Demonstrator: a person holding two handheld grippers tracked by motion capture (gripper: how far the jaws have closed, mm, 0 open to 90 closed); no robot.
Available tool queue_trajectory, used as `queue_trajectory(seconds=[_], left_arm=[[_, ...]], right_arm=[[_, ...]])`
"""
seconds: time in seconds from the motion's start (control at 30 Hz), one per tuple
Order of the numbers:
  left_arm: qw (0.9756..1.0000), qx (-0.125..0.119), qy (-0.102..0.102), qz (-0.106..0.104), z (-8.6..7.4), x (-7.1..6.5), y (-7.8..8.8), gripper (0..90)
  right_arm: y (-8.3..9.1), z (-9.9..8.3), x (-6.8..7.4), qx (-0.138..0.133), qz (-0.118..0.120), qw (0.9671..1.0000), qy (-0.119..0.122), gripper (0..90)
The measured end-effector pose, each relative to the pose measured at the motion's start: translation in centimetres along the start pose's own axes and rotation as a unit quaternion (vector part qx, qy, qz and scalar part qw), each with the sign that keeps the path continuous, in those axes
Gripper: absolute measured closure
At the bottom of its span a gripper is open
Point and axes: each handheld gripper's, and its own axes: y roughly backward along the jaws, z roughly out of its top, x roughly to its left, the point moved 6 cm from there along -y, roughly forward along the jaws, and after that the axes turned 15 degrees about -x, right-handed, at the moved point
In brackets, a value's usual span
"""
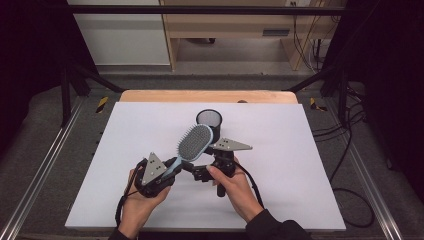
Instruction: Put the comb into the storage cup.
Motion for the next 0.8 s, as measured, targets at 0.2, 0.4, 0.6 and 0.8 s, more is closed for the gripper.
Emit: queue_trajectory(seconds=[0.2, 0.4, 0.6, 0.8], left_arm=[[1.0000, -0.001, -0.004, -0.002, 0.0, -0.3, -0.1, 69.2], [1.0000, -0.005, -0.006, -0.002, 0.1, -0.4, 0.0, 69.2], [0.9999, -0.009, -0.009, -0.001, 0.2, -0.4, 0.0, 69.2], [0.9998, -0.015, -0.011, 0.003, 0.2, -0.3, 0.0, 69.2]], right_arm=[[-0.2, 0.3, -0.2, -0.003, -0.004, 1.0000, -0.006, 5.5], [-0.5, 1.1, -0.4, -0.012, -0.015, 0.9996, -0.021, 8.7], [-0.7, 1.8, -0.5, -0.010, -0.020, 0.9995, -0.022, 9.8], [-1.0, 2.1, -0.6, -0.011, -0.020, 0.9990, -0.038, 11.5]])
